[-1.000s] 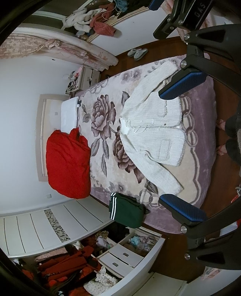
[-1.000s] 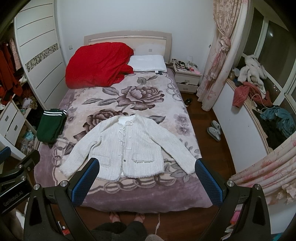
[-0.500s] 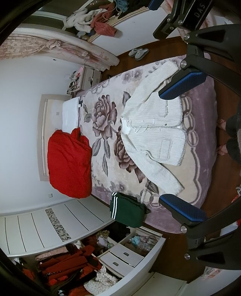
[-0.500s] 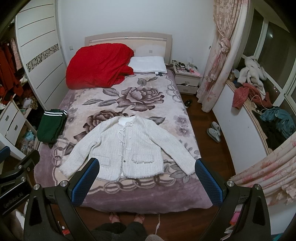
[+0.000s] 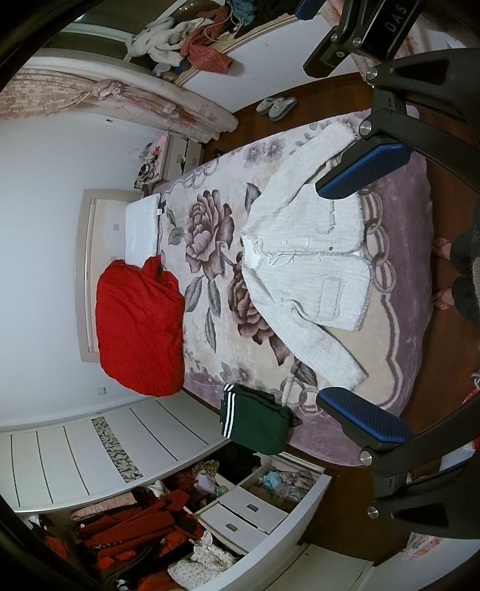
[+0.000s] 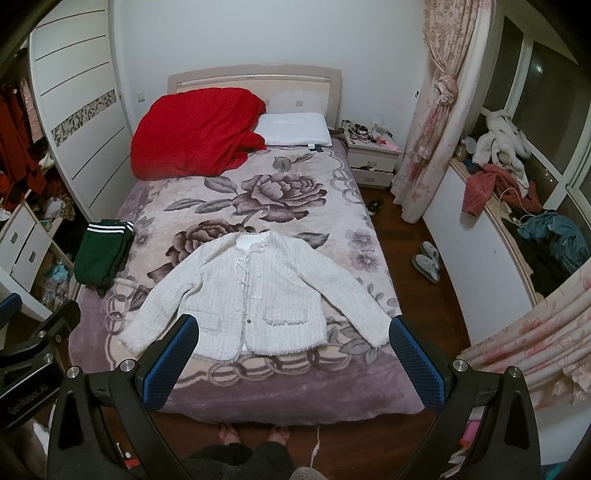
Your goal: Fold large clothes
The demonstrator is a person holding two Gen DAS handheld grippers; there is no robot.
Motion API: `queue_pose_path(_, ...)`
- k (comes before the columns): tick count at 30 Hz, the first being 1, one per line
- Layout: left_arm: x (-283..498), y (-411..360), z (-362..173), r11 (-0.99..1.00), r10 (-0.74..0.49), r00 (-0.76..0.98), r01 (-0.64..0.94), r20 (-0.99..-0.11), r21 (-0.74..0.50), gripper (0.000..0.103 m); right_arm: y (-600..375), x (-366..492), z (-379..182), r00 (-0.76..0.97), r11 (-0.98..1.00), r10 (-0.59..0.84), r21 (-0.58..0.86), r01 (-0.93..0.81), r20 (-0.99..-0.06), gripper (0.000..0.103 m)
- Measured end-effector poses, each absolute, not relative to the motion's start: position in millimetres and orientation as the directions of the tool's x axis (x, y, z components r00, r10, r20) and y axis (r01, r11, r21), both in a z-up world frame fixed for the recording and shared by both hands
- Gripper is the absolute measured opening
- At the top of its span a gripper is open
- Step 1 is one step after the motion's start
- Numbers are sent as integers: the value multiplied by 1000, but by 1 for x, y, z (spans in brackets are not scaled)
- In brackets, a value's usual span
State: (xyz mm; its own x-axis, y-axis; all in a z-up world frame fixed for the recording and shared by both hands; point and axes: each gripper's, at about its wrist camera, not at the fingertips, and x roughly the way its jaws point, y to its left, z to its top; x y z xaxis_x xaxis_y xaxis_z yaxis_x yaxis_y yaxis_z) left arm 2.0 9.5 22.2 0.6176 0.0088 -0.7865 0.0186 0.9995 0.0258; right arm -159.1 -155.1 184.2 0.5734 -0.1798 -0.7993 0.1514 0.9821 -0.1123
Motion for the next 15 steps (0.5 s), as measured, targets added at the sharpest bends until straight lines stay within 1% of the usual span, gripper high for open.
queue_pose_path(10, 1, 9, 24, 999, 7, 617, 21, -787, 26, 103, -146, -149, 202, 561, 981, -185, -116, 157, -807, 103)
queue_pose_path(15, 7, 11, 29, 999, -2, 612, 30, -791, 21, 103, -147, -148, 191, 553, 980, -188, -118, 160, -812, 103)
